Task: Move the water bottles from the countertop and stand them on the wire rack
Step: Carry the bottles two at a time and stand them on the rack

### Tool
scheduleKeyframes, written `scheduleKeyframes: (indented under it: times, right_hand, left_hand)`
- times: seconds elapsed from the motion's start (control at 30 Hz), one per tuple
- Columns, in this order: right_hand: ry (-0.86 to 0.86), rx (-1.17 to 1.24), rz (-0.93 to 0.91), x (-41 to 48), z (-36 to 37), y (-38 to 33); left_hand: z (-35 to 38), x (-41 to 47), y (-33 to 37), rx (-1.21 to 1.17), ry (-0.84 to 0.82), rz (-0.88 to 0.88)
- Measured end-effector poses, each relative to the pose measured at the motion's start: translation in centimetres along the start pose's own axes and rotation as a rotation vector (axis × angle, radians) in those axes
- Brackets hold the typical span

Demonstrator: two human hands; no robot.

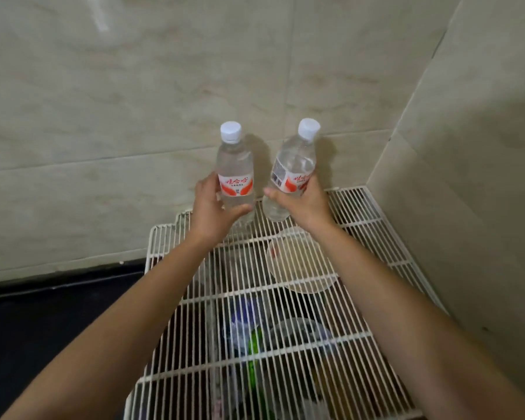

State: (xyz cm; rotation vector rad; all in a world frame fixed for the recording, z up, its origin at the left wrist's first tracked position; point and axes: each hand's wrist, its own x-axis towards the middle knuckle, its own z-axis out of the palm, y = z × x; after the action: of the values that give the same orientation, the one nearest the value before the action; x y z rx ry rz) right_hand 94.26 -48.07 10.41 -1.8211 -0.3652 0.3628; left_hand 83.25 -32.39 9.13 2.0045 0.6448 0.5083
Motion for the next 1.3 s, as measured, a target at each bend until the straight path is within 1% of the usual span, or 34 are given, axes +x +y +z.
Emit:
scheduleKeyframes:
  times: [0.1, 0.17, 0.23, 0.3, 0.4, 0.47, 0.57, 0.63, 0.73, 0.83, 1.0, 1.1, 1.2, 1.27, 1.3]
  right_hand:
    - [-0.107, -0.143, 0.010, 0.1, -0.5, 1.3]
    - [-0.155, -0.221, -0.004, 0.2, -0.4, 1.9]
    - [-0.207, -0.243, -0.016, 0.3, 0.0, 2.5]
    - [-0.221, -0.249, -0.018, 0.2, 0.4, 3.4]
    - [-0.158, -0.213, -0.024, -0.1, 0.8, 4.7]
    - [-0.068, -0.216, -0.046, -0.2, 1.4, 5.3]
    - [0.092, -0.367, -0.079, -0.4, 3.2, 5.6]
    - [0.132, -0.447, -0.101, -0.4, 4.1, 5.8]
    - [0.102, -0.475, -0.144, -0.3, 3.8, 6.2]
    - [0.064, -0.438, -0.150, -0.2, 3.2, 6.7]
    - [0.040, -0.435, -0.110, -0.2, 3.2, 6.3]
    - [-0.017, -0.432, -0.079, -0.4, 2.8, 5.4]
    - [-0.078, -0.423, -0.014, -0.5, 2.0, 4.0]
    - [-0.039, -0.498, -0.034, -0.9, 1.4, 3.2]
    - [0.011, -0.548, -0.088, -1.4, 1.0, 3.0]
  left_hand:
    - [0.4, -1.5, -2.6, 0.133, -0.144, -0.014]
    - [0.7, -2.1, -3.7, 0.170, -0.143, 0.017]
    - [0.8, -2.1, -4.0, 0.174, -0.123, 0.028]
    - [0.9, -2.2, -4.0, 0.191, -0.125, 0.042]
    - [1.0, -2.1, -4.3, 0.214, -0.114, 0.066]
    - [1.2, -2.0, -4.4, 0.215, -0.100, 0.079]
    - [1.6, -1.8, -4.6, 0.213, -0.082, 0.071]
    - [1.6, -1.8, -4.7, 0.207, -0.071, 0.061]
    - [1.7, -1.6, -5.1, 0.216, -0.056, 0.064]
    - [1.8, -1.4, -5.6, 0.234, -0.054, 0.065]
    - [1.8, -1.4, -5.6, 0.239, -0.048, 0.054]
    - [1.6, -1.8, -4.9, 0.241, -0.050, 0.034]
    - [1.0, -2.0, -3.5, 0.227, -0.108, -0.026]
    - [0.4, -2.0, -2.5, 0.226, -0.146, -0.052]
    - [-0.1, -2.2, -2.1, 0.261, -0.119, -0.032]
